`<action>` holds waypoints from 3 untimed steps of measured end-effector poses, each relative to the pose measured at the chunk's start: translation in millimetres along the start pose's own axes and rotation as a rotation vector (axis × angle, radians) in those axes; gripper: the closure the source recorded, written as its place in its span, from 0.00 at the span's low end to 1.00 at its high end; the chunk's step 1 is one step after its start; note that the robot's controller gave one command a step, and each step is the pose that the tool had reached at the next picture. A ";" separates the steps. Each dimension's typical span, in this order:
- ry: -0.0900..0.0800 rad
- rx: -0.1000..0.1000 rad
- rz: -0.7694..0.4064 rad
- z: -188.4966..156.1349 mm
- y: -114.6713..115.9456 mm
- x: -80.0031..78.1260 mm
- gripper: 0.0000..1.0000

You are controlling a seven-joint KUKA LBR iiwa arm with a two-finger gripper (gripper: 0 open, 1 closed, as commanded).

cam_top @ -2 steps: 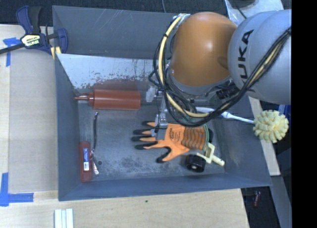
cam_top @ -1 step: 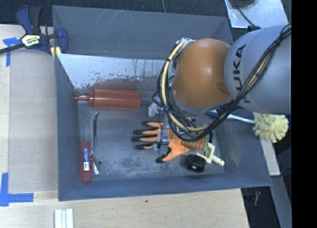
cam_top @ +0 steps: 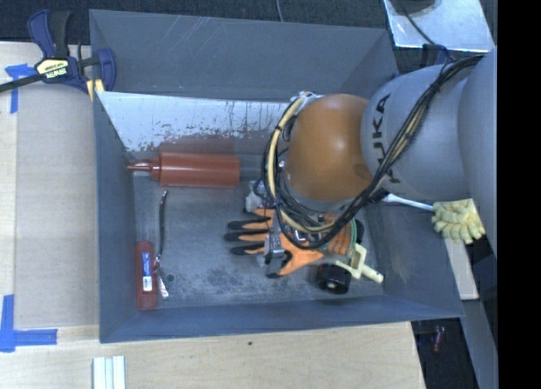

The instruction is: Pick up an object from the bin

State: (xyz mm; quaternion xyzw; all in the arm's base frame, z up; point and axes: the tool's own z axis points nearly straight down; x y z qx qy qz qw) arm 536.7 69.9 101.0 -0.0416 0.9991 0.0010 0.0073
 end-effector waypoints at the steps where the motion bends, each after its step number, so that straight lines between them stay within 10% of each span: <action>1: -0.005 0.000 -0.436 28.8 32.6 -23.5 1.00; 2: -0.005 0.000 -0.436 28.7 32.6 -23.6 1.00; 3: -0.008 -0.001 -0.404 6.2 -34.1 -27.4 1.00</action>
Offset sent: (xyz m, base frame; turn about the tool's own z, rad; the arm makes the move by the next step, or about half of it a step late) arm 0.0000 0.0000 0.0000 0.0000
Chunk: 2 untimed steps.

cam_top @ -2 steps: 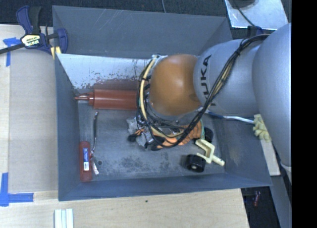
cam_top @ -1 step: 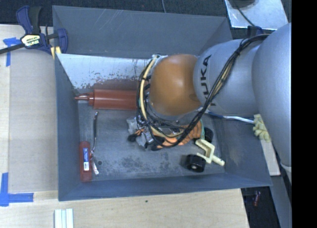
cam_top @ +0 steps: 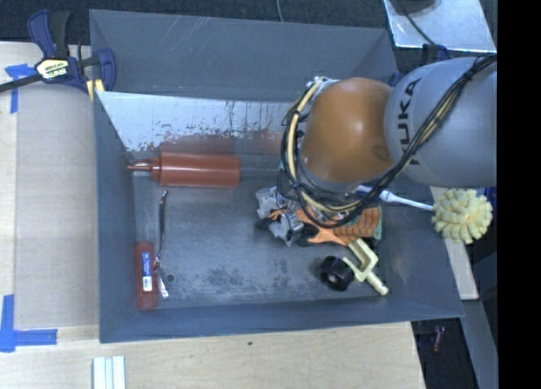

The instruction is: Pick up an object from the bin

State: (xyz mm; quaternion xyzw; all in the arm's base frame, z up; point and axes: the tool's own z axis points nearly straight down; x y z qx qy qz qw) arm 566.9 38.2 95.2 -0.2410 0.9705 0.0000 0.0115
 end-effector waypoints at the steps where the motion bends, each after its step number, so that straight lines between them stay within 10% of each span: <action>1: -0.001 0.001 0.000 2.8 -36.3 12.2 1.00; 2: -0.011 0.002 0.142 17.5 -103.1 22.9 1.00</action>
Offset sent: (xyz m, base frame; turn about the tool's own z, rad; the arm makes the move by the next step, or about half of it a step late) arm 0.0345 -0.1262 -0.0252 0.1767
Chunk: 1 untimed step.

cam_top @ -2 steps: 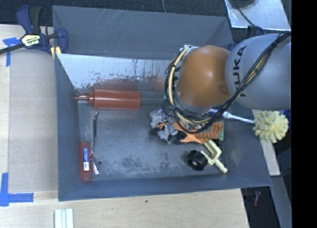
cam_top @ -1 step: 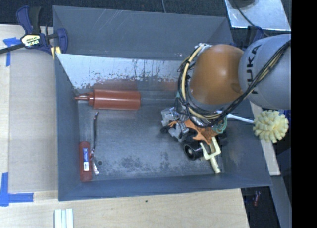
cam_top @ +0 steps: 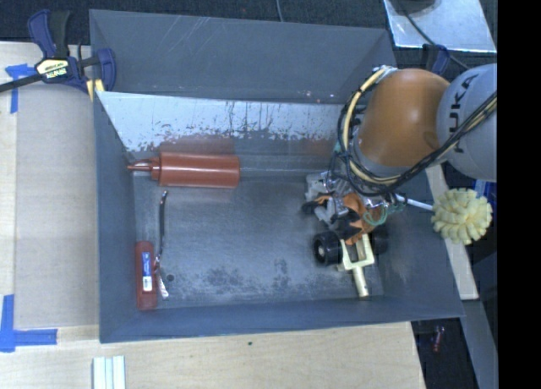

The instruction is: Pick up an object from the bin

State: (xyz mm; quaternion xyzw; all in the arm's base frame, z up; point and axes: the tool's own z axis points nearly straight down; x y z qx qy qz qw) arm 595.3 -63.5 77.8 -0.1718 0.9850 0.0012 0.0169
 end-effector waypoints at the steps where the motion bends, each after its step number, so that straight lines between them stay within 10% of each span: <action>1: 0.013 -0.001 0.009 -26.8 -5.8 6.3 1.00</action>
Offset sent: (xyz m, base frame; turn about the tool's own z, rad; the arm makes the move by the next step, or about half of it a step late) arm -0.0243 -0.0191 0.0051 -0.1295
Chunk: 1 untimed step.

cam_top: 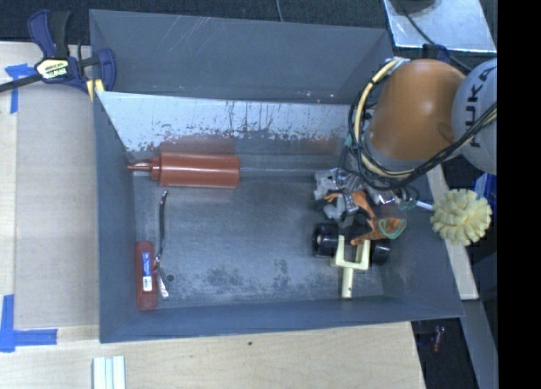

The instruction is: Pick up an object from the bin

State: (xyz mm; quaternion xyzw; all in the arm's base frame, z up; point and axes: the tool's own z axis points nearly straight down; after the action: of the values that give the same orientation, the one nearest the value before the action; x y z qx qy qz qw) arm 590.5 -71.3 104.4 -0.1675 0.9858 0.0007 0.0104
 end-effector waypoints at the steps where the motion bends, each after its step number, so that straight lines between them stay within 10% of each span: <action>1: -0.014 0.004 -0.070 -19.2 6.5 1.1 1.00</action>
Offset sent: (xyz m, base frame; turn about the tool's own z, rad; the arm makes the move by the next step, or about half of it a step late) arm -0.0083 -0.0310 -0.0344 -0.4859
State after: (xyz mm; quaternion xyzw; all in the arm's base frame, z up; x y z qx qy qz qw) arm 587.0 -65.6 123.5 -0.2019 0.9793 -0.0003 0.0175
